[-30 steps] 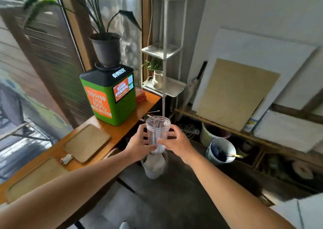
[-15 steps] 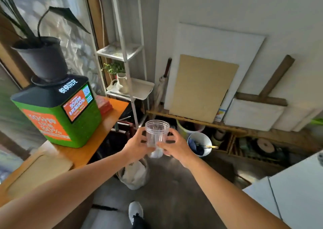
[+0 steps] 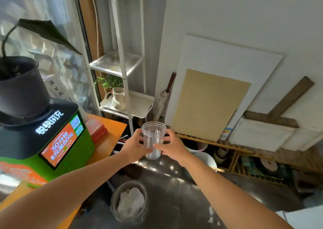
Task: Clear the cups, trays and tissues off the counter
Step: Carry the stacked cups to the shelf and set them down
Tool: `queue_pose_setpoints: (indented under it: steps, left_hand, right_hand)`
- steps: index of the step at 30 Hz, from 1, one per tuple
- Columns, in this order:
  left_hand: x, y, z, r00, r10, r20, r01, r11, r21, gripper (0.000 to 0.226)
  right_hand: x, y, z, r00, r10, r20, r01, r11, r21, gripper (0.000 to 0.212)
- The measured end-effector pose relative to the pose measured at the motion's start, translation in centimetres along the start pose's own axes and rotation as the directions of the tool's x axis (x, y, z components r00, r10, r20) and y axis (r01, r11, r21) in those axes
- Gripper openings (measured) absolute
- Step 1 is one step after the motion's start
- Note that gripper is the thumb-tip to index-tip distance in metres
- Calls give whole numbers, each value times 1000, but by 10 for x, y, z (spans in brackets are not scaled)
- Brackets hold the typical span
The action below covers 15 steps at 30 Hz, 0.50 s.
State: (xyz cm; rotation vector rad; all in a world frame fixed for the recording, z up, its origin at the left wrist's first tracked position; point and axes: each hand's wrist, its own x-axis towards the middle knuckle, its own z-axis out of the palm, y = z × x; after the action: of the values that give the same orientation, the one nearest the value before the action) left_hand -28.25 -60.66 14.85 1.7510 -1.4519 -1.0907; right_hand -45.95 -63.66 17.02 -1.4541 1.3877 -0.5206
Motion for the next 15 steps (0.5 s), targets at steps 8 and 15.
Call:
queue_pose_setpoints:
  steps: [8, 15]
  left_hand:
    - [77, -8, -30, 999, -37, 15, 37, 999, 37, 80]
    - [146, -9, -46, 995, -99, -23, 99, 995, 28, 80]
  right_hand:
    - [74, -24, 8, 999, 31, 27, -31, 1000, 0, 59]
    - [152, -41, 1, 993, 35, 113, -35, 999, 0, 60]
